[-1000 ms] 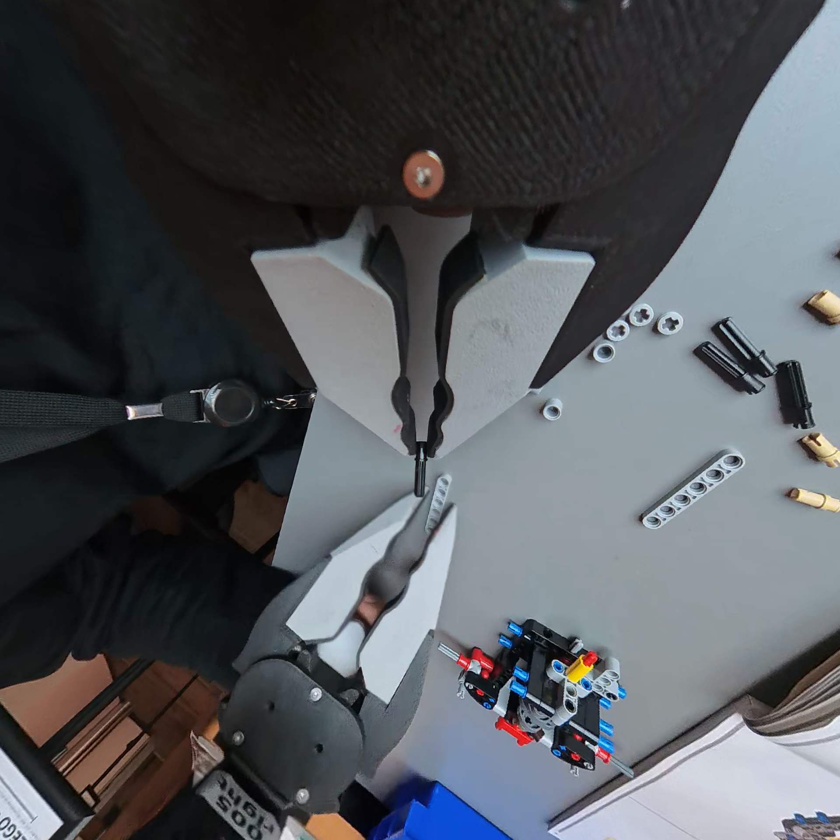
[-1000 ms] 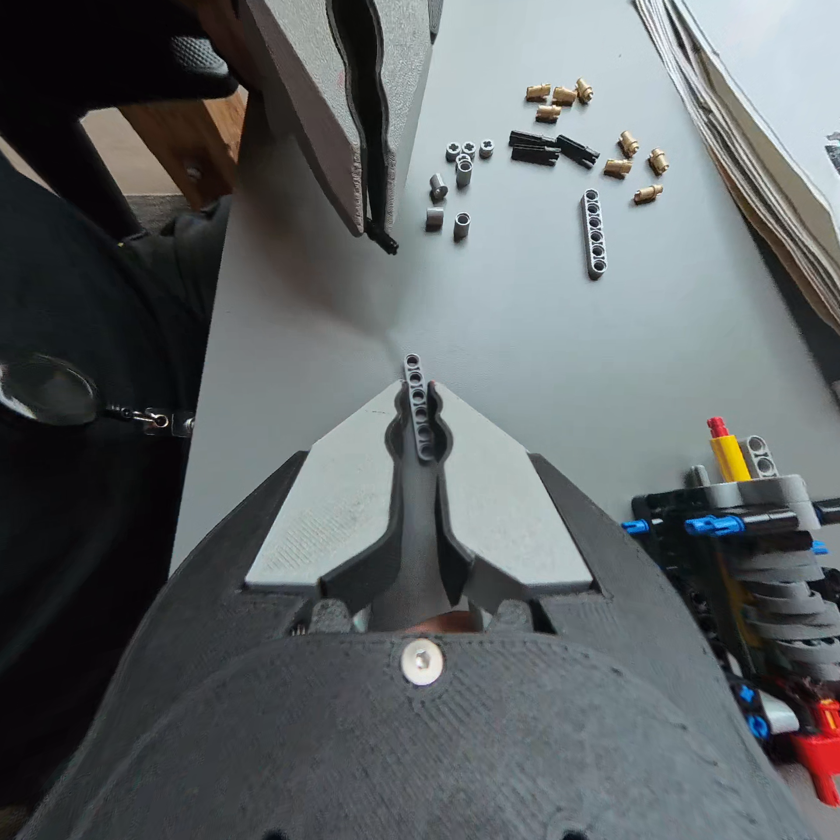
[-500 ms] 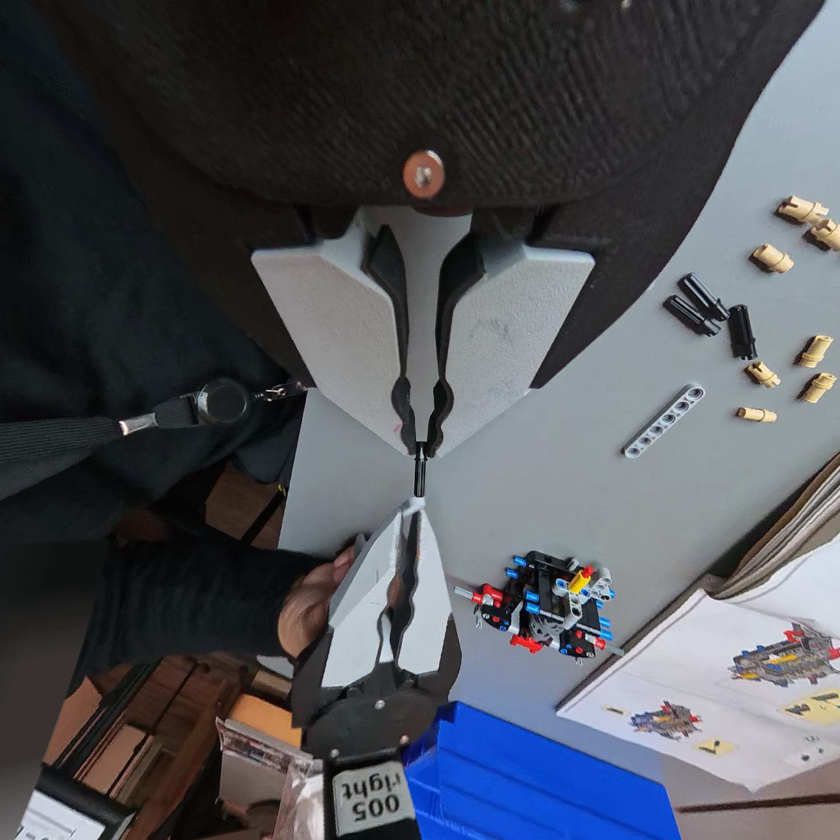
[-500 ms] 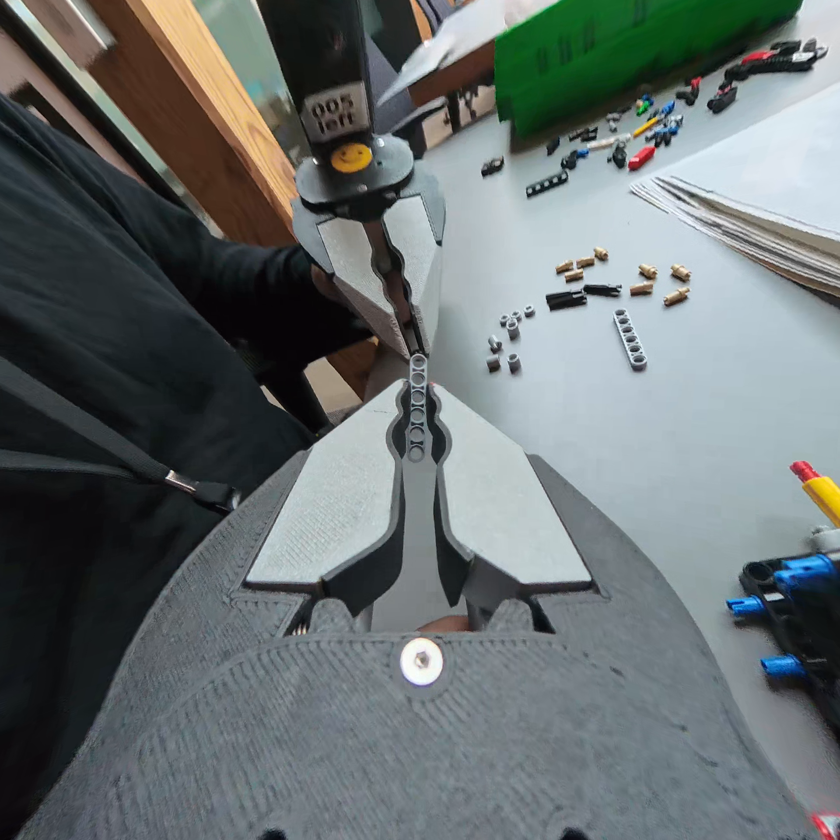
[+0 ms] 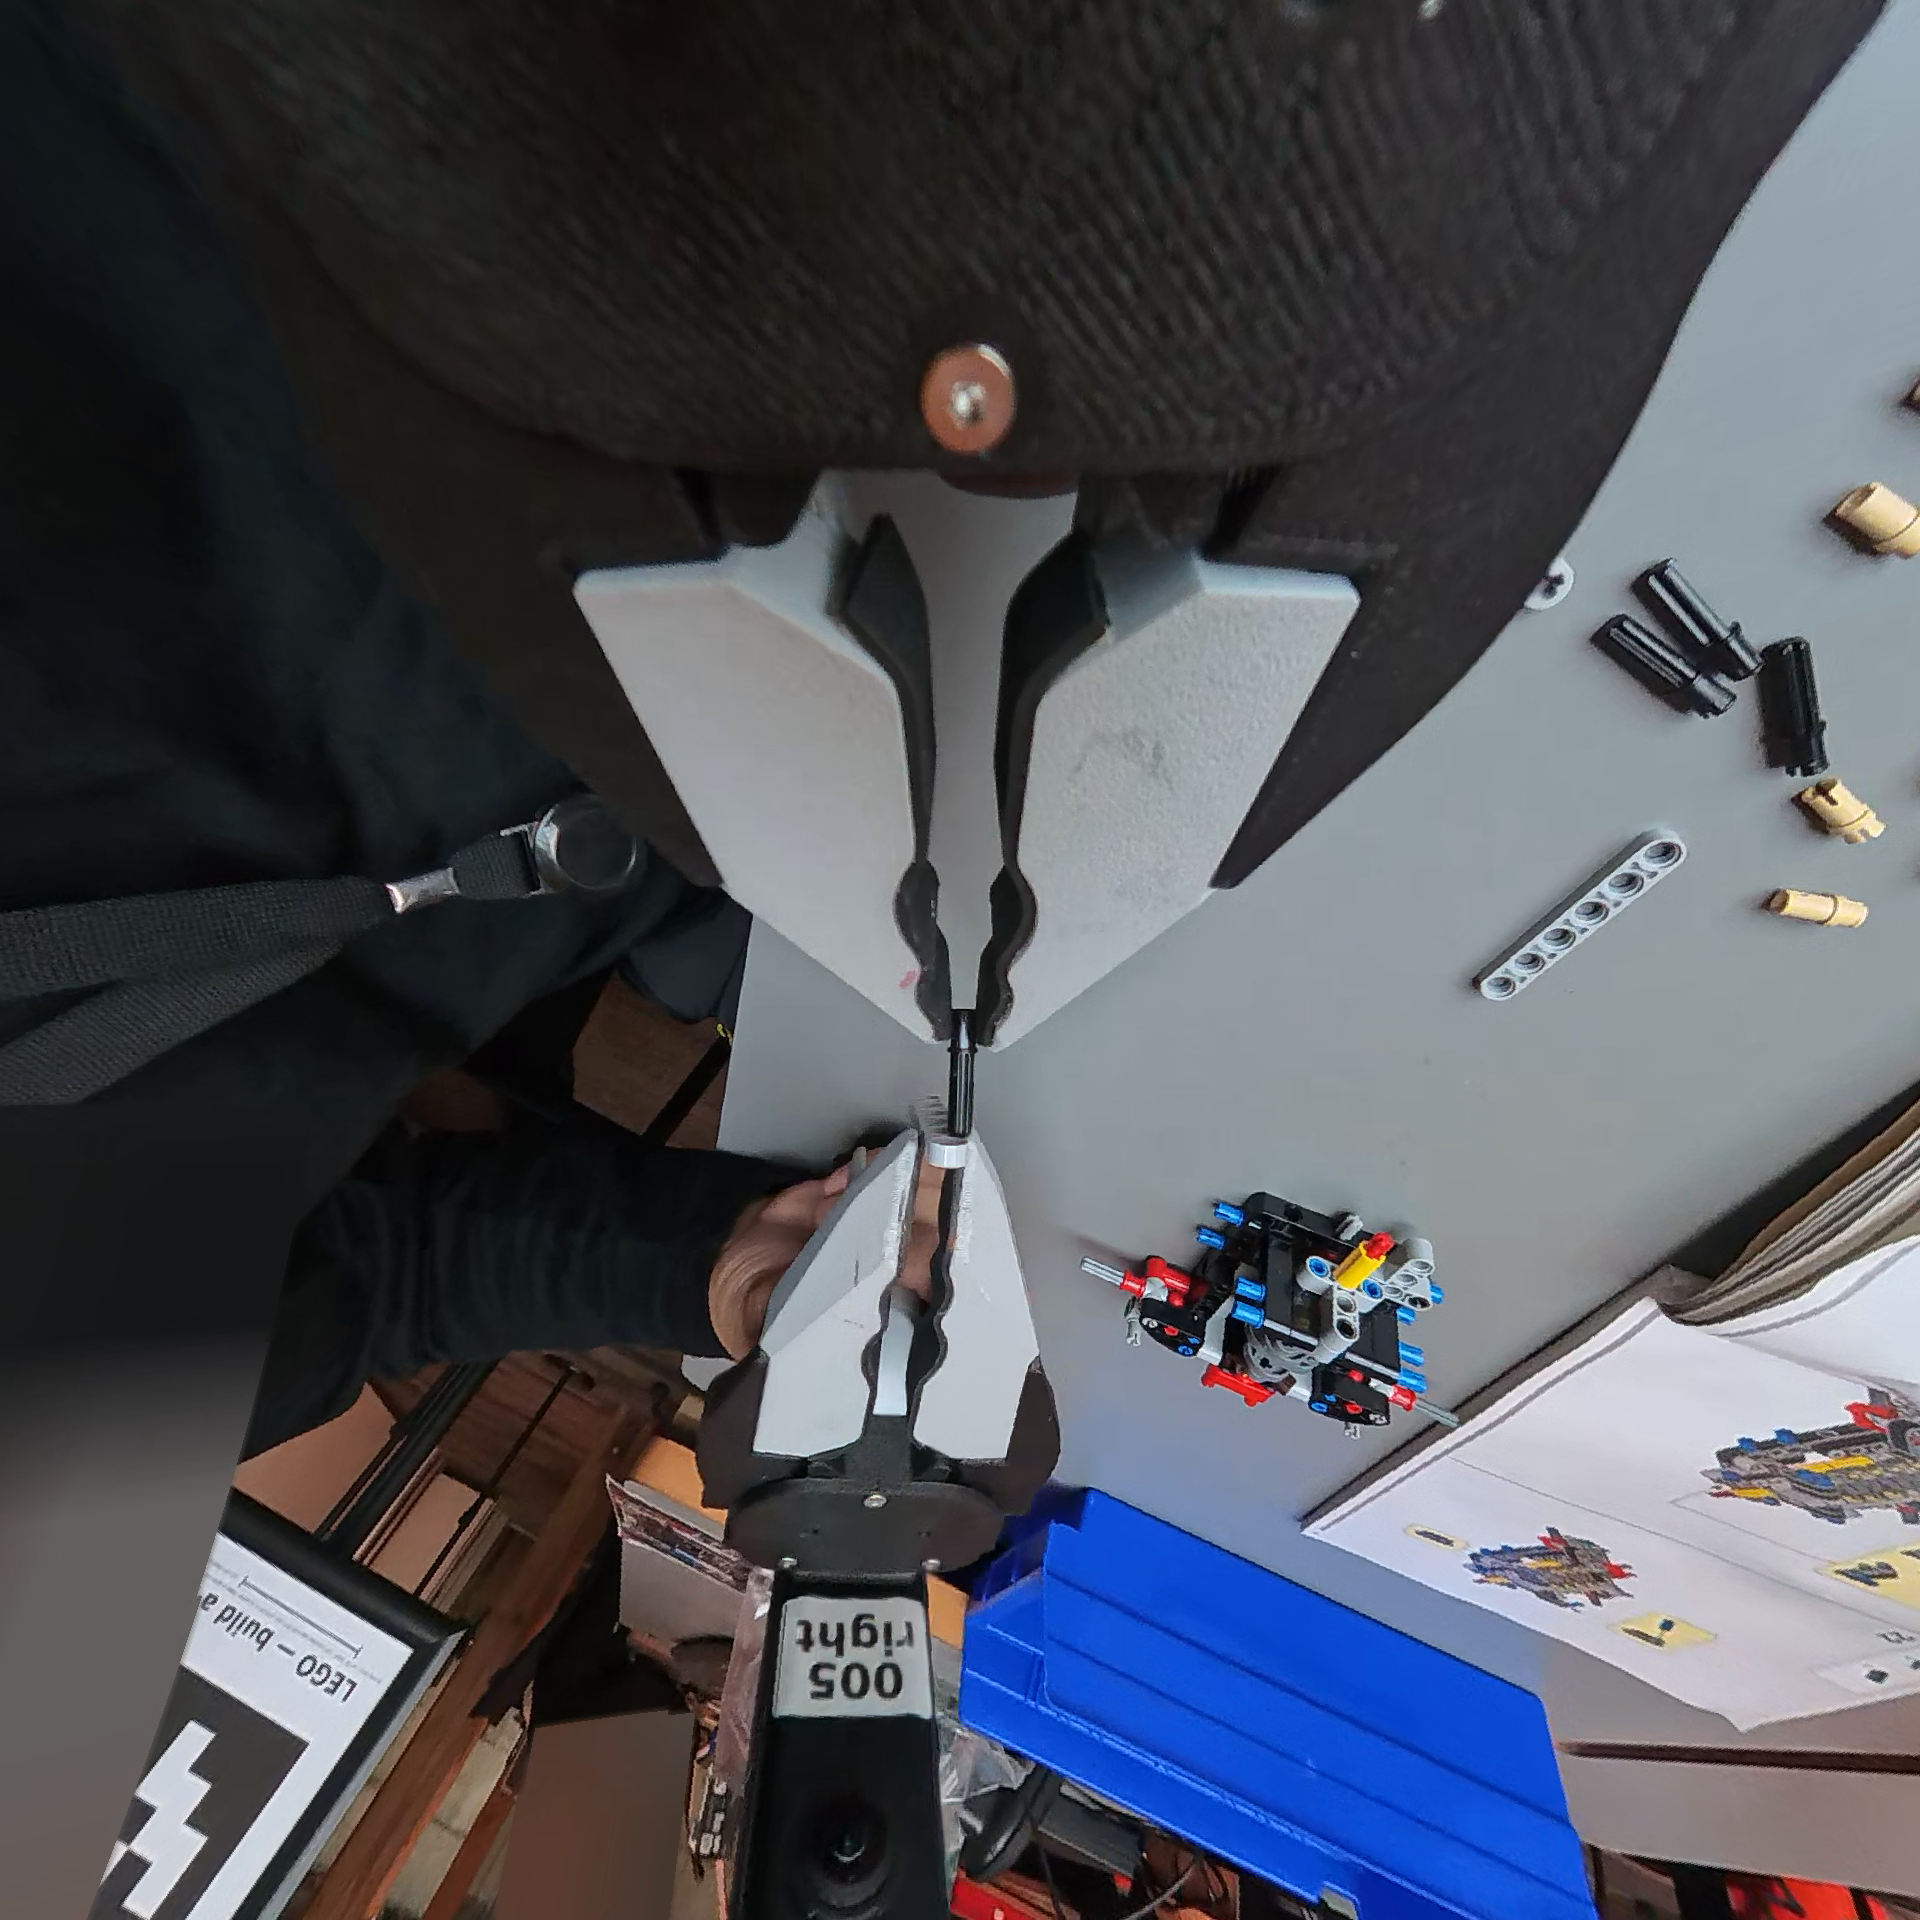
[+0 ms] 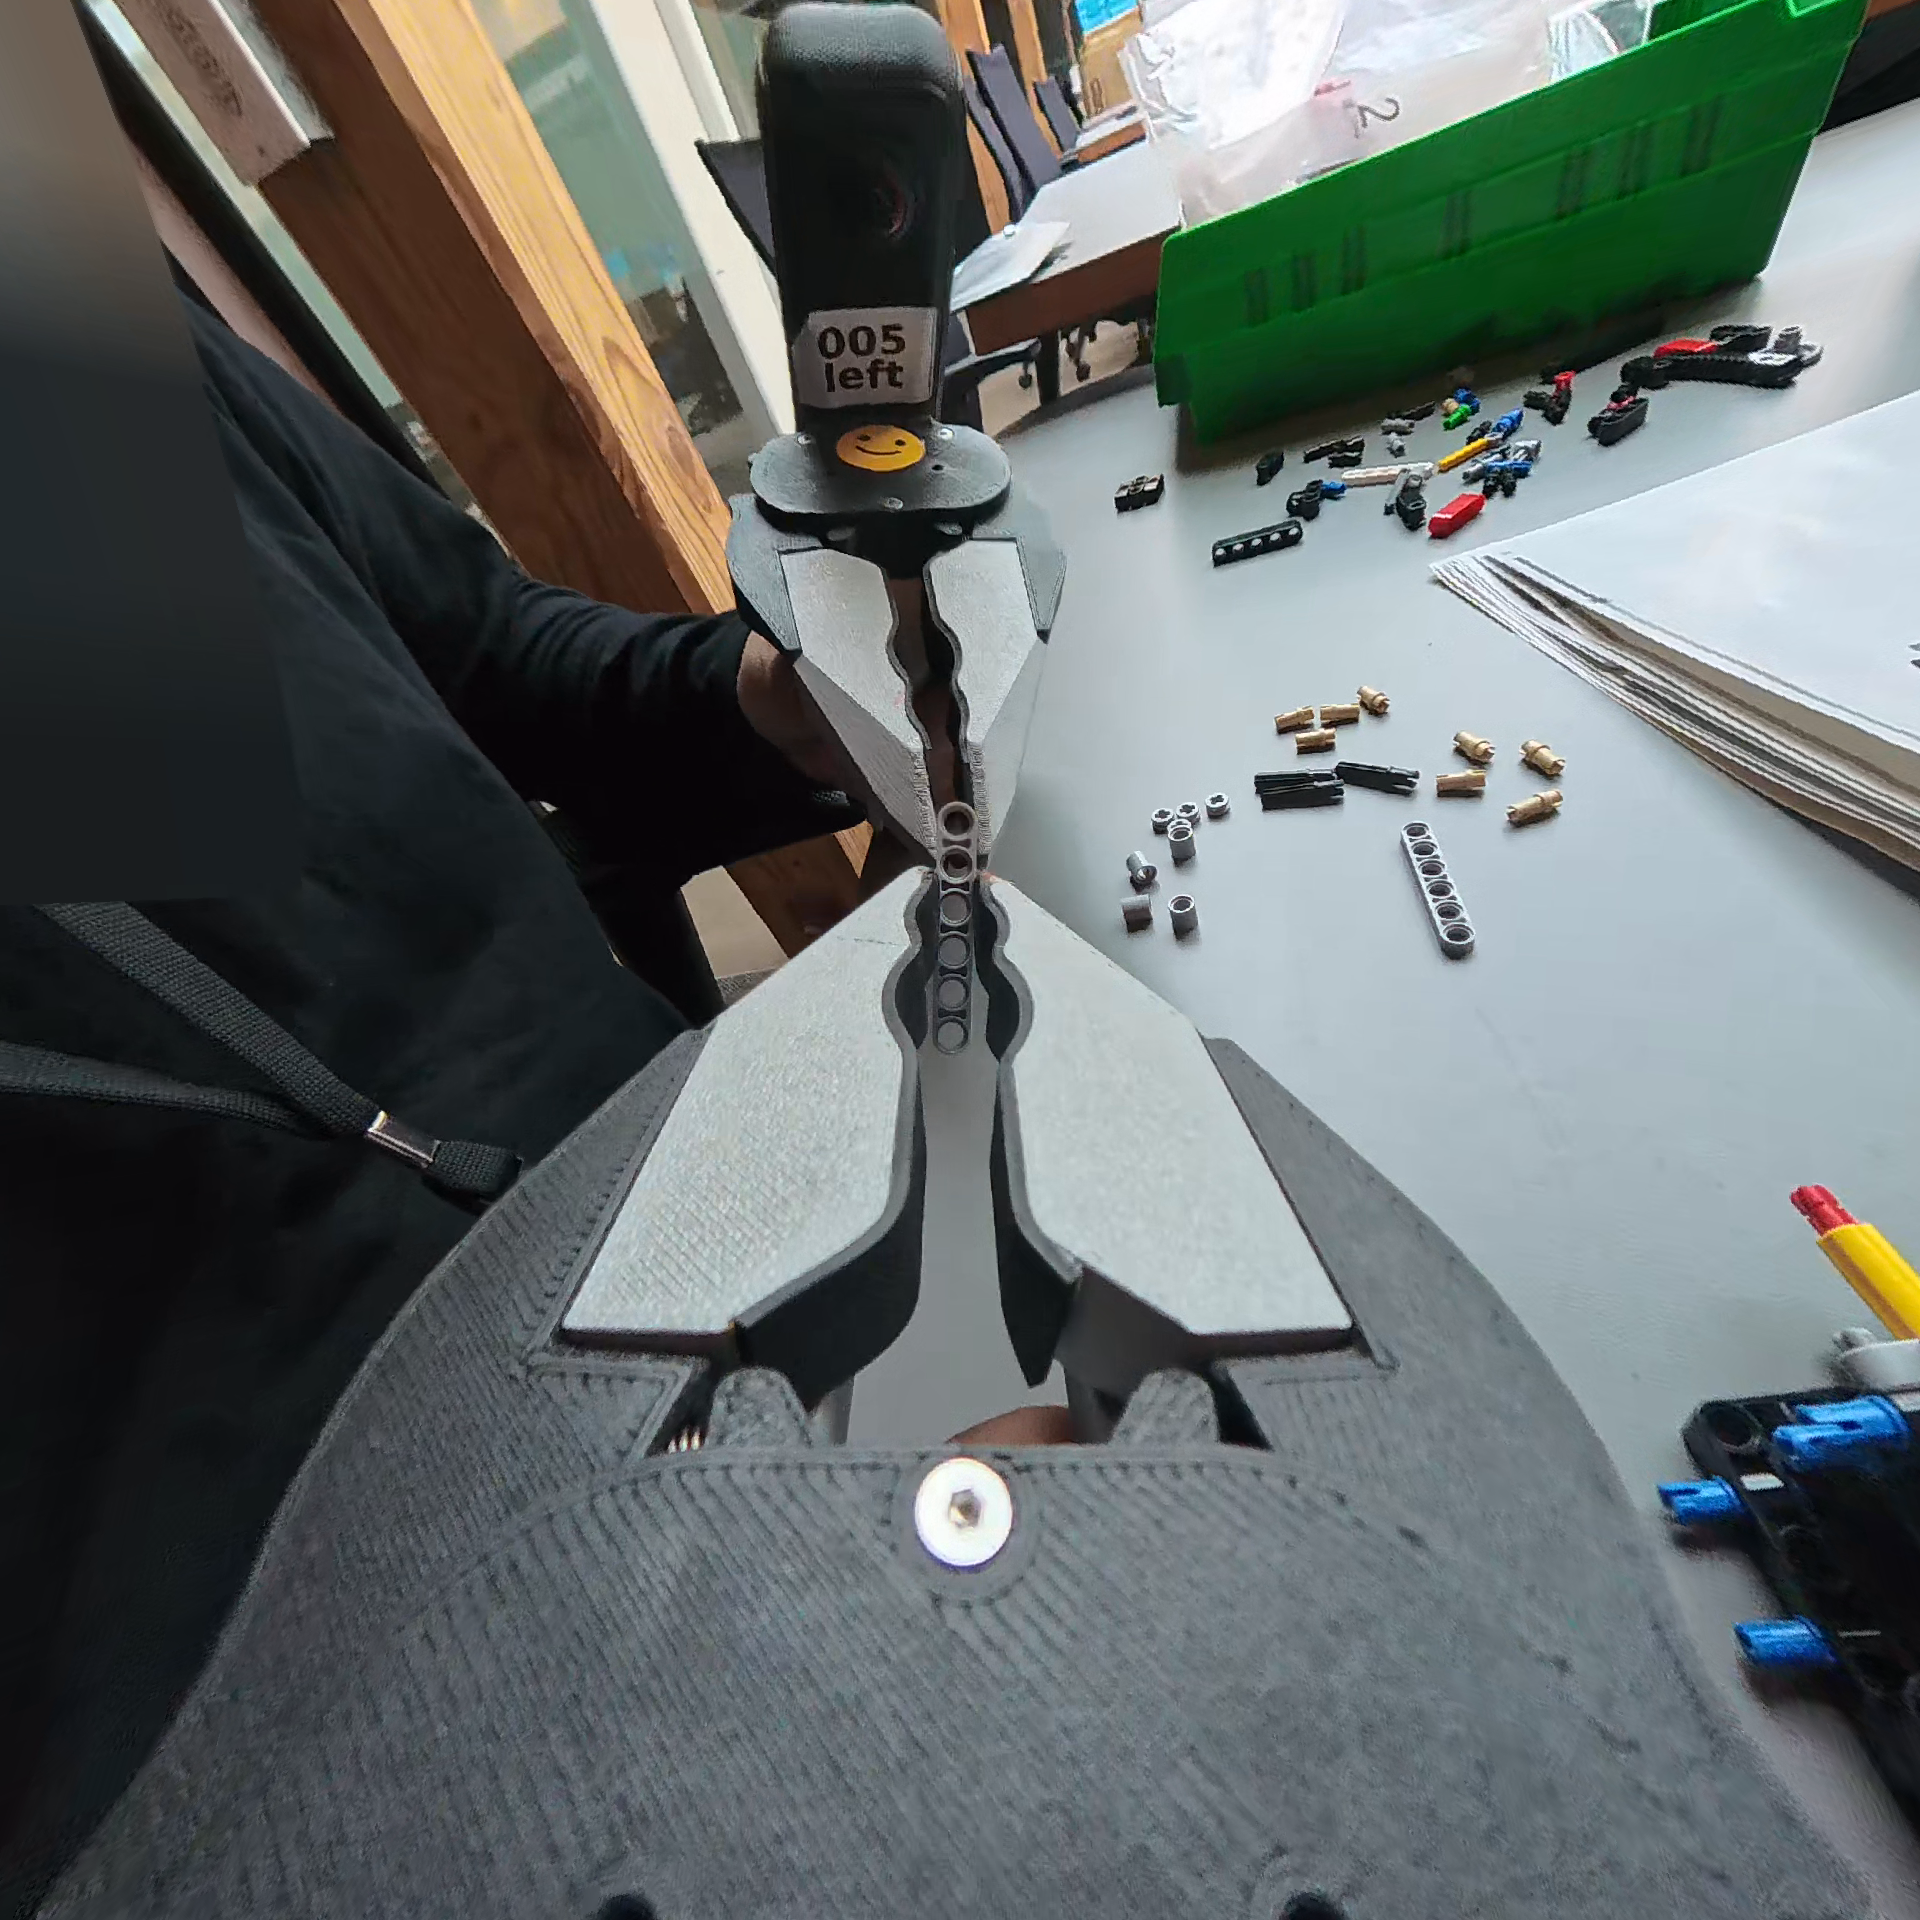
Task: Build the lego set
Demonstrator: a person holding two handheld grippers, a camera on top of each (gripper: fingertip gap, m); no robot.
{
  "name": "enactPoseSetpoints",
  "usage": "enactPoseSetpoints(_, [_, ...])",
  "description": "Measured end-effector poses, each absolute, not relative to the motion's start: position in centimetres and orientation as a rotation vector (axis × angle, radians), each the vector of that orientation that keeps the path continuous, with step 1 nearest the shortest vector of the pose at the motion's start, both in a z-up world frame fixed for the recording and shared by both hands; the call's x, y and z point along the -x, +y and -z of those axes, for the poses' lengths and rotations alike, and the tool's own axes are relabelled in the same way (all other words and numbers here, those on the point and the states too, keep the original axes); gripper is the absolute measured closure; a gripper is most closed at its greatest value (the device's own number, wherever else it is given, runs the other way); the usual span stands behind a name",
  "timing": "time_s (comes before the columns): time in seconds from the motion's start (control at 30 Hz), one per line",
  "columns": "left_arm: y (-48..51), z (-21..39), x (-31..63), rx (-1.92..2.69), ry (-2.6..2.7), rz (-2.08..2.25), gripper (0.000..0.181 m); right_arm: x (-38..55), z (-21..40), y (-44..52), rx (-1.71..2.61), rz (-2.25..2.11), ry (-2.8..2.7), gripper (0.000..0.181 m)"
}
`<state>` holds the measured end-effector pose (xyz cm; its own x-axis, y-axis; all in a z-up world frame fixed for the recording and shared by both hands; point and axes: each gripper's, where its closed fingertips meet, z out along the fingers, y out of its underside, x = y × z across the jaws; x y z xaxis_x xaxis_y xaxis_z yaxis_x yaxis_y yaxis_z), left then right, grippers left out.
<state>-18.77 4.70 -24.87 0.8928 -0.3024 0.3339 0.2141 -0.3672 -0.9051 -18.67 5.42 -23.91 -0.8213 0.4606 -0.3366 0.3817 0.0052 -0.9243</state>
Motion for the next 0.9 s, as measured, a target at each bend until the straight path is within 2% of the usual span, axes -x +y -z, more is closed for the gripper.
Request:
enactPoseSetpoints(0.47, [4.7,26.0,18.1,1.952,0.138,0.516,0.179,17.9,26.0,5.4,0.774,-1.710,-2.394,0.178])
enactPoseSetpoints(0.67, [4.6,28.4,17.0,2.112,0.237,0.481,0.179,17.0,28.9,4.8,0.649,-1.456,-2.564,0.178])
enactPoseSetpoints(0.9, [4.8,28.9,16.9,2.150,0.236,0.478,0.179,17.0,29.4,4.6,0.660,-1.435,-2.568,0.177])
